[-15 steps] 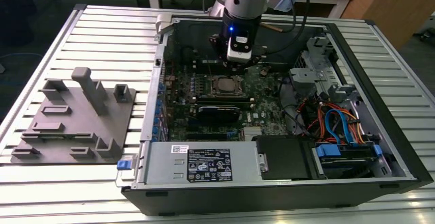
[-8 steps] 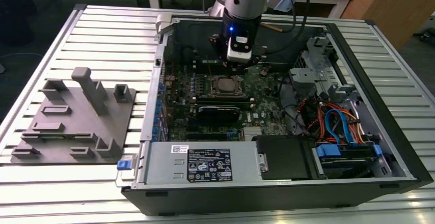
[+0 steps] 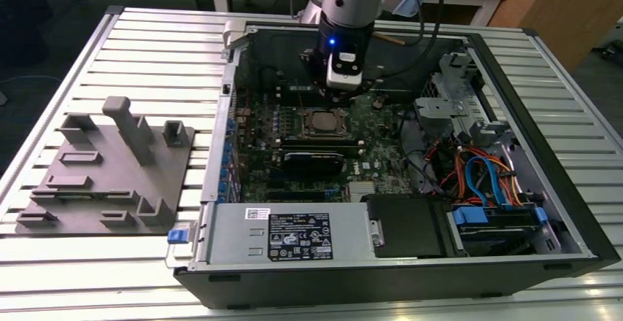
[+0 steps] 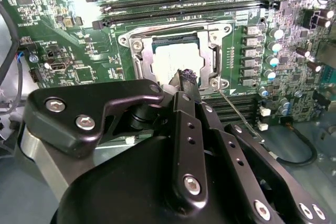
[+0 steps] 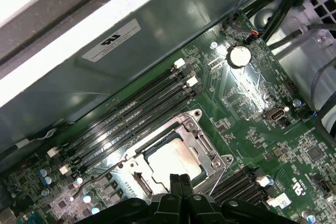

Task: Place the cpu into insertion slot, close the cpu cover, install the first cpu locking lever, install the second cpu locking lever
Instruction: 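Install the first cpu locking lever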

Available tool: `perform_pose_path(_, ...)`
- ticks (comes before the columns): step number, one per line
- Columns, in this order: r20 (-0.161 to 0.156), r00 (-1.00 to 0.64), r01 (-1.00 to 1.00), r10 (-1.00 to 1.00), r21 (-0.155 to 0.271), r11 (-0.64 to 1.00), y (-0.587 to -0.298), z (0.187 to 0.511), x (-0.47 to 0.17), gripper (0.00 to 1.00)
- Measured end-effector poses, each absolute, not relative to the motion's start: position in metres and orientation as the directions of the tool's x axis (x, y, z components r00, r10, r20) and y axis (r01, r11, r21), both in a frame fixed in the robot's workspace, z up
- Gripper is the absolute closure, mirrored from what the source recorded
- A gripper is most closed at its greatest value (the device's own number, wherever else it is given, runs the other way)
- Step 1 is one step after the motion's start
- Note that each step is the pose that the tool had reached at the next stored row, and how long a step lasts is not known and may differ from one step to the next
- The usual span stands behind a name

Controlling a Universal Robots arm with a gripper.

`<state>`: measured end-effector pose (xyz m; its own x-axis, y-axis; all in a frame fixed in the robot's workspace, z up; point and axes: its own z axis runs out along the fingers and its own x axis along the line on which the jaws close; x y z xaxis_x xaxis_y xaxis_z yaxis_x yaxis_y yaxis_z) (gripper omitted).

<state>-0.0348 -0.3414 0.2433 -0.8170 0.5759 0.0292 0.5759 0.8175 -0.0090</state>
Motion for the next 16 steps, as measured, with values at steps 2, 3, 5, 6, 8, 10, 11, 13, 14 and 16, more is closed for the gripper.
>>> perform_pose_path(2, 0.029, -0.835, 0.549, 0.549, -0.009, 0.836, -0.3414, 0.2433, -0.0348, 0.9)
perform_pose_path(3, 0.029, -0.844, 0.535, 0.535, -0.009, 0.845, -0.3414, 0.2433, -0.0349, 0.9)
perform_pose_path(5, 0.029, -0.862, 0.506, 0.506, -0.009, 0.863, -0.3414, 0.2432, -0.0348, 0.9)
perform_pose_path(6, 0.029, -0.871, 0.49, 0.49, -0.009, 0.871, -0.3414, 0.2432, -0.0349, 0.9)
perform_pose_path(8, 0.029, -0.888, 0.46, 0.46, -0.009, 0.888, -0.3414, 0.2431, -0.0349, 0.9)
perform_pose_path(10, 0.029, -0.903, 0.428, 0.428, -0.009, 0.904, -0.3414, 0.2431, -0.0348, 0.9)
perform_pose_path(11, 0.029, -0.91, 0.413, 0.413, -0.009, 0.911, -0.3414, 0.2431, -0.0349, 0.9)
perform_pose_path(13, 0.029, -0.917, 0.397, 0.397, -0.009, 0.918, -0.3414, 0.2432, -0.0351, 0.9)
perform_pose_path(14, 0.028, -0.918, 0.396, 0.396, -0.009, 0.918, -0.3413, 0.2431, -0.0356, 0.9)
perform_pose_path(16, 0.025, -0.919, 0.394, 0.394, -0.007, 0.919, -0.3413, 0.2432, -0.0367, 0.9)
